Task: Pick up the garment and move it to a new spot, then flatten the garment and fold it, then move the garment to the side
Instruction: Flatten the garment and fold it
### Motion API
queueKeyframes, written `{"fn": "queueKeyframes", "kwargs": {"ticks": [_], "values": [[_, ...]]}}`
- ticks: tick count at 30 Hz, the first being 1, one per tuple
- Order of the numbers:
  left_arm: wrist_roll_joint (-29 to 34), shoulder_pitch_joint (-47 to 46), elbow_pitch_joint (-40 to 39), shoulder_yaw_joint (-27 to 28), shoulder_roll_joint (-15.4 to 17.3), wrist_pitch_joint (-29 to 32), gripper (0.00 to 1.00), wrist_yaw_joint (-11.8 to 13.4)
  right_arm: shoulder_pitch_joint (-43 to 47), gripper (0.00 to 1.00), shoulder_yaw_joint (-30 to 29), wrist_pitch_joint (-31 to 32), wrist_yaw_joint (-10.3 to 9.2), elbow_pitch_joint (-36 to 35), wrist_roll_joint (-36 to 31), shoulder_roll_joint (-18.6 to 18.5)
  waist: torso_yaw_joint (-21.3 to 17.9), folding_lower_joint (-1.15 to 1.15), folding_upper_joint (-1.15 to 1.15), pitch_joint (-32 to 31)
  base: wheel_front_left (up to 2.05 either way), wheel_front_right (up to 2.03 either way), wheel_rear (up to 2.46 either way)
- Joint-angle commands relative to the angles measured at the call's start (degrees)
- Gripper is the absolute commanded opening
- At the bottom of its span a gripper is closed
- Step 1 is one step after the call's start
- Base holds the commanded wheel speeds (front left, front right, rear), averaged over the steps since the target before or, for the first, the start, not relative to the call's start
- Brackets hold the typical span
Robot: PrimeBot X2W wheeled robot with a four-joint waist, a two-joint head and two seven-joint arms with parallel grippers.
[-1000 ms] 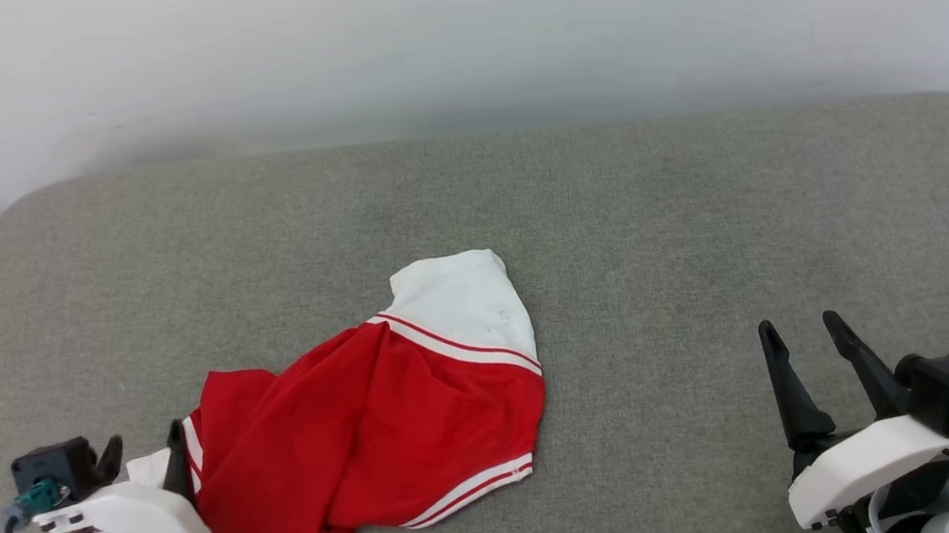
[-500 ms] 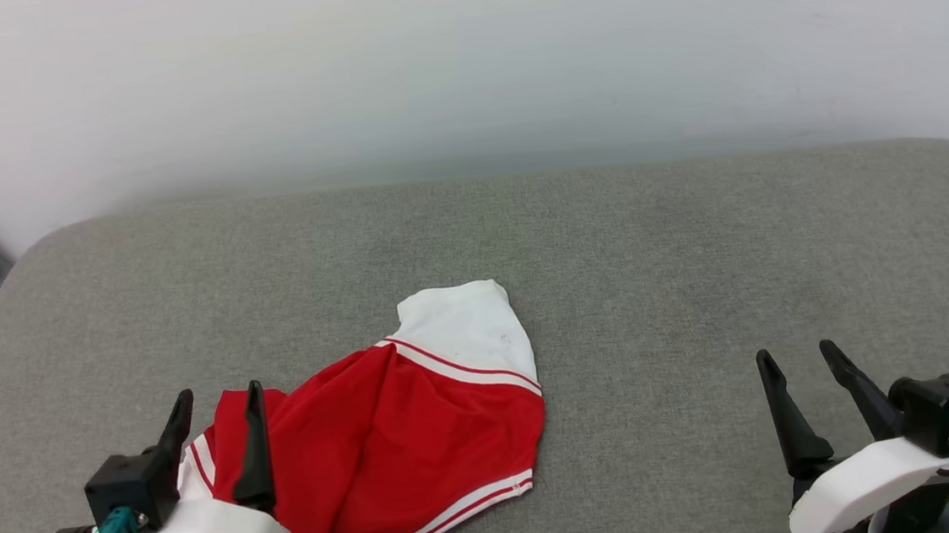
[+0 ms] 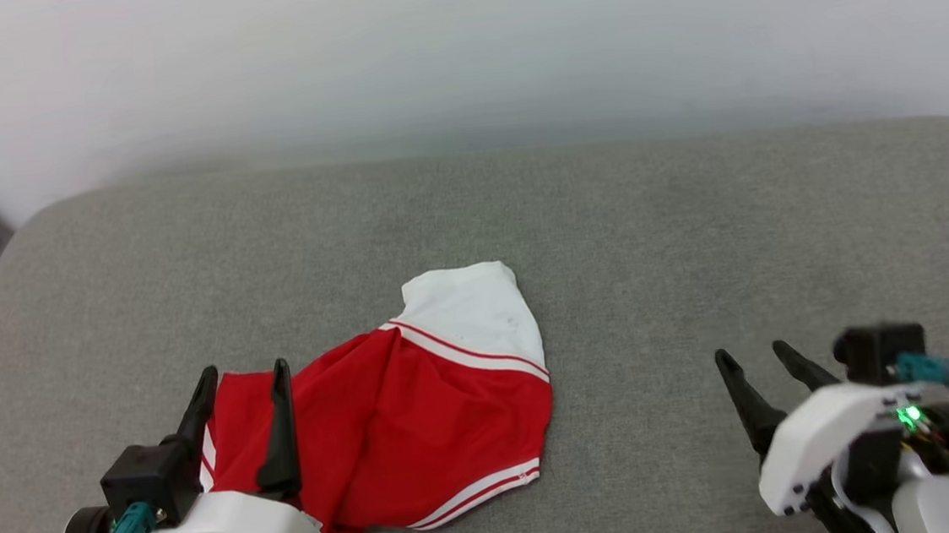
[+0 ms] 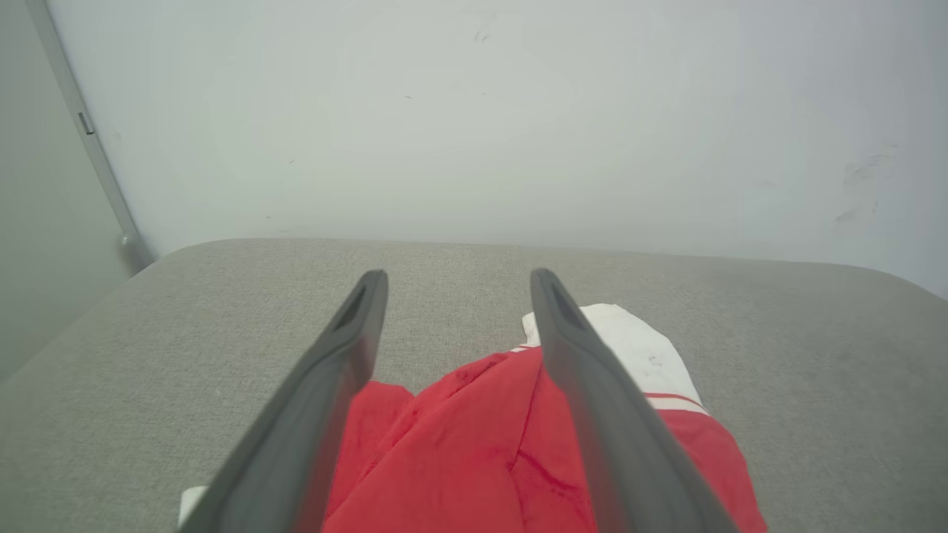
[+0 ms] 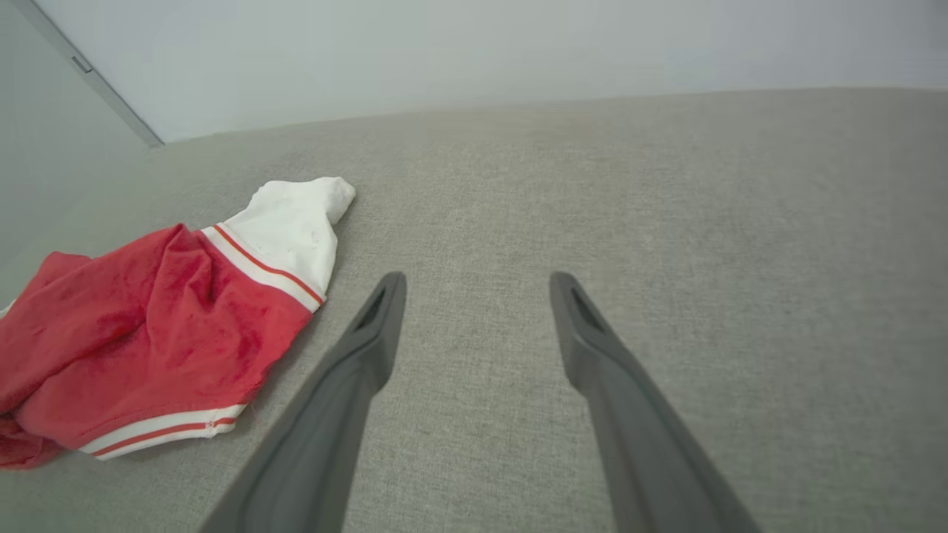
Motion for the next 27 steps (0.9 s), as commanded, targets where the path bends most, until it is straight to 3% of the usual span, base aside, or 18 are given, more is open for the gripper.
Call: {"fn": "queueKeyframes", "kwargs": {"ticks": [1, 7, 13, 21, 27], "values": [[0.25, -0.86, -0.15, 0.08, -0.14, -0.24, 1.0, -0.24, -2.05, 1.0, 0.46, 1.49, -0.02, 0.66, 0.37, -0.1, 0.89, 0.0, 0.0, 1.54, 0.0, 0.0, 0.0], [0.98, -3.13, 0.93, 0.48, -1.51, -0.75, 1.0, -1.61, -12.37, 1.0, 7.1, 14.45, -0.02, 6.91, 3.39, -1.21, 3.04, 0.0, 0.0, 4.83, 0.0, 0.0, 0.0], [1.75, -4.65, 2.4, 1.41, -3.2, -1.04, 1.0, -3.14, -20.48, 1.0, 16.41, 22.25, -0.02, 13.0, 6.51, -1.45, 5.01, 0.0, 0.0, 7.69, 0.0, 0.0, 0.0], [2.7, -6.09, 4.11, 2.61, -5.39, -1.2, 1.0, -5.19, -27.98, 1.0, 26.09, 24.04, -0.02, 24.61, 9.52, -0.74, 6.15, 0.0, 0.0, 10.61, 0.0, 0.0, 0.0], [3.69, -6.45, 5.3, 3.59, -6.74, -1.22, 1.0, -6.73, -28.64, 1.0, 32.89, 25.14, 0.0, 33.84, 13.02, -0.17, 6.39, 0.0, 0.0, 11.41, 0.0, 0.0, 0.0]]}}
